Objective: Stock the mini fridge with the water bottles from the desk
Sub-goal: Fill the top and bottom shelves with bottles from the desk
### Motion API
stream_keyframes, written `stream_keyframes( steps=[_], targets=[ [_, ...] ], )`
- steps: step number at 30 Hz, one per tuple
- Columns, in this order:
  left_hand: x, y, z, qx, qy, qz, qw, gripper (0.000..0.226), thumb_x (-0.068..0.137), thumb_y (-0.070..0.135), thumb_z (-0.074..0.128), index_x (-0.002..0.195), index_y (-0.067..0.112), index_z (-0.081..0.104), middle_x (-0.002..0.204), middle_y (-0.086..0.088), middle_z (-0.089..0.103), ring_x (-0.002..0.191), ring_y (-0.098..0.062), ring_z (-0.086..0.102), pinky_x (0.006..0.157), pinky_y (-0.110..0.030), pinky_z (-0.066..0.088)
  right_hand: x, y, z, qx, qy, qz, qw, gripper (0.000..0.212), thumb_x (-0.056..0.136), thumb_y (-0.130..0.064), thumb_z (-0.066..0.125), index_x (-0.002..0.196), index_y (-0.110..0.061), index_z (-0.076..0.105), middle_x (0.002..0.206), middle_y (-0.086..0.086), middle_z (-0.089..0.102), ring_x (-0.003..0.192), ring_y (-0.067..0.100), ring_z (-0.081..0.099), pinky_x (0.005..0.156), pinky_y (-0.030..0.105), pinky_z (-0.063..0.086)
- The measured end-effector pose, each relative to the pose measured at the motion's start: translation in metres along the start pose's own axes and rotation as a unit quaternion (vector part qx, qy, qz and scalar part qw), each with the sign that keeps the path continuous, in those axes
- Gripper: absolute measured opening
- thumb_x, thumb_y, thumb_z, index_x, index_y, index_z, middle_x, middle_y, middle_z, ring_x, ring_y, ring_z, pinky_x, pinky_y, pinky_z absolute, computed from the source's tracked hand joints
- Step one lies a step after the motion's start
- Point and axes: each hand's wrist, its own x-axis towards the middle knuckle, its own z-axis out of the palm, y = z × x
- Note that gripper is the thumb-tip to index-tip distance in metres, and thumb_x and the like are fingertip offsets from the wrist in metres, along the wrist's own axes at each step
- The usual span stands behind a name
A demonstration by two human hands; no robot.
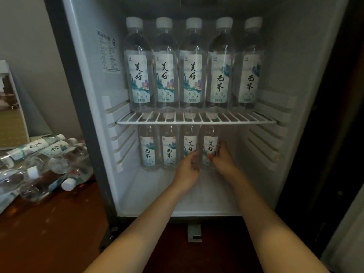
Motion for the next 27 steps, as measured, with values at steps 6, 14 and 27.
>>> stream_keyframes(
  steps=[6,14,27],
  targets=[
    [-0.013,0.006,-0.011,-0.006,0.006,-0.003,1.0,0.05,0.087,-0.014,0.041,0.132,0.007,0.047,0.127,-0.01,0.053,0.113,-0.012,0.049,0.087,-0.015,0.041,-0.02,-0.001,0.008,0.0,0.053,0.02,0.998,0.072,0.079,0.006,0.062,0.141,-0.001,0.025,0.131,0.017,0.052,0.111,0.025,0.057,0.088,0.027,0.044],
    [-0.073,0.019,-0.067,-0.005,0.041,0.0,0.999,0.03,0.091,-0.002,0.049,0.113,0.015,0.059,0.104,0.003,0.059,0.093,-0.002,0.055,0.071,-0.003,0.043,-0.079,-0.042,0.049,0.045,0.08,-0.007,0.996,0.008,0.088,-0.012,0.055,0.087,-0.008,0.062,0.076,0.006,0.064,0.076,0.028,0.063,0.072,0.039,0.053],
    [-0.215,0.001,-0.218,0.012,0.165,-0.042,0.985,0.027,0.089,-0.008,0.048,0.095,0.013,0.063,0.082,0.006,0.065,0.072,0.001,0.06,0.063,-0.008,0.045,-0.202,-0.116,0.191,0.154,-0.188,-0.064,0.968,0.018,0.085,-0.004,0.057,0.067,-0.005,0.061,0.055,0.01,0.058,0.051,0.021,0.056,0.05,0.027,0.047]
  ],
)
